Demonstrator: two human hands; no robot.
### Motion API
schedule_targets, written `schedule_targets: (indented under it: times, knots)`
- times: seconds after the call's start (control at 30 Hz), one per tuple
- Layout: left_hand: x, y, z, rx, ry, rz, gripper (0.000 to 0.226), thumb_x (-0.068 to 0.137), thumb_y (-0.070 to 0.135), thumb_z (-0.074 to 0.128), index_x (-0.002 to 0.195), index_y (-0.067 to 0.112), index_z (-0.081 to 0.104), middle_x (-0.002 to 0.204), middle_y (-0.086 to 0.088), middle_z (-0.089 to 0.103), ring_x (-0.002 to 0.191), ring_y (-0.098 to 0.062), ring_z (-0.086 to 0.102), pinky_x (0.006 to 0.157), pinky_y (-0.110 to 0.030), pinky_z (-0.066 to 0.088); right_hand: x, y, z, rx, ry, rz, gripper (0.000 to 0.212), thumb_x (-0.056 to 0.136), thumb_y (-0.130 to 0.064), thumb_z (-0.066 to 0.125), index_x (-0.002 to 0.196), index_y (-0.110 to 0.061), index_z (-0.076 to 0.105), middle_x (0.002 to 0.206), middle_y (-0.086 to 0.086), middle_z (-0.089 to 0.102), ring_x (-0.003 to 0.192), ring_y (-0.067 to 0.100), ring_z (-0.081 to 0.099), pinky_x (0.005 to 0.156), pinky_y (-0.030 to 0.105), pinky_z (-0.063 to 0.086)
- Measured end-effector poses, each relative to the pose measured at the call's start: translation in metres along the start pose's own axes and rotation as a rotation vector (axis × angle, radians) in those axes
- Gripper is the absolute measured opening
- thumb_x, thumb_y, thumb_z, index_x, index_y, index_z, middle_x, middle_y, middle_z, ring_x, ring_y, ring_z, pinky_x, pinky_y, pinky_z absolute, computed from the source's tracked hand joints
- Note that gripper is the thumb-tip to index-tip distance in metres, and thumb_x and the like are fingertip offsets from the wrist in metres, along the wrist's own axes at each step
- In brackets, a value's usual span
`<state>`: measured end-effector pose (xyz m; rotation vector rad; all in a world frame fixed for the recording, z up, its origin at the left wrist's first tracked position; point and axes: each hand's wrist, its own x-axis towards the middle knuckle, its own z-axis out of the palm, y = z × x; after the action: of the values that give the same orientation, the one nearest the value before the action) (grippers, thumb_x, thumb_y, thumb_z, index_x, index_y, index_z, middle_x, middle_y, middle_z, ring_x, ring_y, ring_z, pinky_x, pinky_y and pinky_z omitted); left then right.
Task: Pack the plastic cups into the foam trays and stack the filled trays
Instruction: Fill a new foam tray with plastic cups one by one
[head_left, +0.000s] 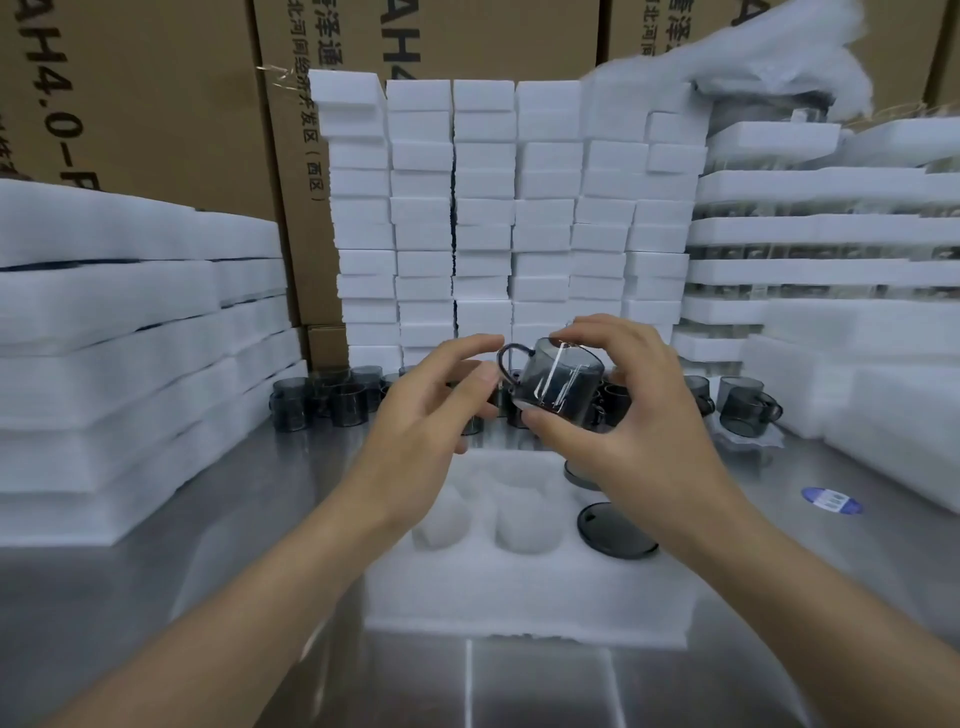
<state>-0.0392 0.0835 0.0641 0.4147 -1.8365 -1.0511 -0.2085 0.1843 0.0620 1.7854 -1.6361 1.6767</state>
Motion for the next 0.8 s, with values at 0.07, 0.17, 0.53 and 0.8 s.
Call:
schedule_targets:
  times: [0.07, 0.17, 0.53, 0.8]
  knots:
    - [-0.001, 0.003, 0.002, -0.035, -0.03, -0.025, 0.039, 0.097, 0.052, 0.051, 0.13, 0.041, 0.069, 0.114, 0.004, 0.078, 0.104, -0.017, 0.074, 0.081, -0.036, 0.053, -0.002, -0.003, 0.002, -0.009, -0.009, -0.038, 0.052, 0.078, -0.029, 0.087, 0.124, -0.034, 0.065, 0.13, -0.018, 0.056, 0.131, 0.005, 0.047, 0.107, 0.017, 0.037]
    - [-0.001, 0.006, 0.005, -0.114, -0.074, -0.083, 0.041, 0.094, 0.052, 0.06, 0.13, 0.034, 0.07, 0.109, -0.001, 0.08, 0.1, -0.017, 0.077, 0.076, -0.034, 0.057, -0.004, -0.005, 0.003, 0.042, -0.051, -0.053, 0.05, 0.079, -0.022, 0.087, 0.122, -0.035, 0.065, 0.124, -0.014, 0.063, 0.121, 0.011, 0.059, 0.103, 0.026, 0.047]
    - [0.001, 0.013, 0.005, -0.429, -0.153, -0.325, 0.057, 0.086, 0.049, 0.073, 0.139, 0.03, 0.066, 0.122, -0.008, 0.079, 0.104, -0.019, 0.077, 0.085, -0.035, 0.053, -0.001, -0.006, -0.001, 0.172, -0.019, -0.036, 0.07, 0.08, -0.022, 0.091, 0.136, -0.044, 0.055, 0.124, -0.024, 0.067, 0.117, 0.007, 0.067, 0.096, 0.022, 0.053]
    - [0.002, 0.007, 0.005, -0.246, 0.009, -0.404, 0.03, 0.11, 0.038, 0.052, 0.128, 0.033, 0.075, 0.124, 0.004, 0.078, 0.106, -0.016, 0.078, 0.087, -0.037, 0.057, -0.003, -0.003, 0.0, 0.095, -0.085, -0.001, 0.076, 0.084, -0.021, 0.088, 0.143, -0.051, 0.051, 0.127, -0.022, 0.067, 0.126, 0.003, 0.061, 0.103, 0.028, 0.051]
